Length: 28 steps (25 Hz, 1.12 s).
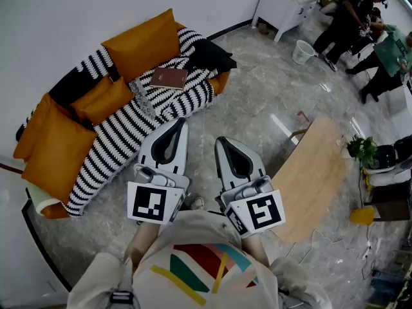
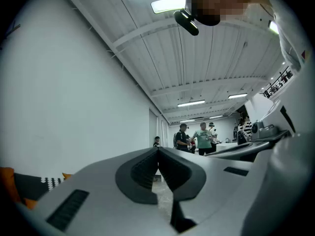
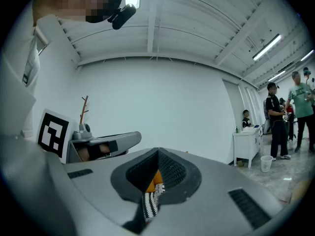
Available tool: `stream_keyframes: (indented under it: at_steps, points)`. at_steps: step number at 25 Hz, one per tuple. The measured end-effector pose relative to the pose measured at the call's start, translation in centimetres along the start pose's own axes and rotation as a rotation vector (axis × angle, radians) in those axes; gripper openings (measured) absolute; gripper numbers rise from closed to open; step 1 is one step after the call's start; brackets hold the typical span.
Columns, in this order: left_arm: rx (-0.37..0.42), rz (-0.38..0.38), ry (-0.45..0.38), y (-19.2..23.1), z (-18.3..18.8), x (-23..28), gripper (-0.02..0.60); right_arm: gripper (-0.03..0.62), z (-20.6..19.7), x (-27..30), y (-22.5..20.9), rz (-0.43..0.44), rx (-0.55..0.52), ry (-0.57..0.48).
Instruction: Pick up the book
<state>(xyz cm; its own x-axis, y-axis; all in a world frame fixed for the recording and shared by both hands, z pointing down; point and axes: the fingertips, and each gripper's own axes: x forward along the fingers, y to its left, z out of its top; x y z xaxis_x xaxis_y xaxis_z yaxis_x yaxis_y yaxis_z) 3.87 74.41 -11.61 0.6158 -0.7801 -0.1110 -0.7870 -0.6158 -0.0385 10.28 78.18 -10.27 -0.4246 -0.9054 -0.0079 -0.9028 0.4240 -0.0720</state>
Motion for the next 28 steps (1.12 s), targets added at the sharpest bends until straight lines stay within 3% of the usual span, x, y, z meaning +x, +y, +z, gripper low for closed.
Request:
stream_keyframes:
  at_steps: [7, 12, 19, 28]
  points:
    - [0.018, 0.006, 0.001, 0.3, 0.2, 0.0, 0.008, 0.012, 0.2, 0.6, 0.5, 0.026, -0.011, -0.014]
    - [0.021, 0.044, 0.004, 1.0, 0.5, -0.8, 0.008, 0.012, -0.1, 1.4, 0.5, 0.051, 0.066, -0.034]
    - [0.002, 0.135, 0.036, 6.0, -0.3, -2.4, 0.008, 0.012, -2.5, 3.3, 2.5, 0.14, 0.147, 0.033]
    - [0.044, 0.217, 0.021, 12.3, -1.0, 1.3, 0.008, 0.012, -4.1, 6.0, -2.2, 0.059, 0.183, 0.079]
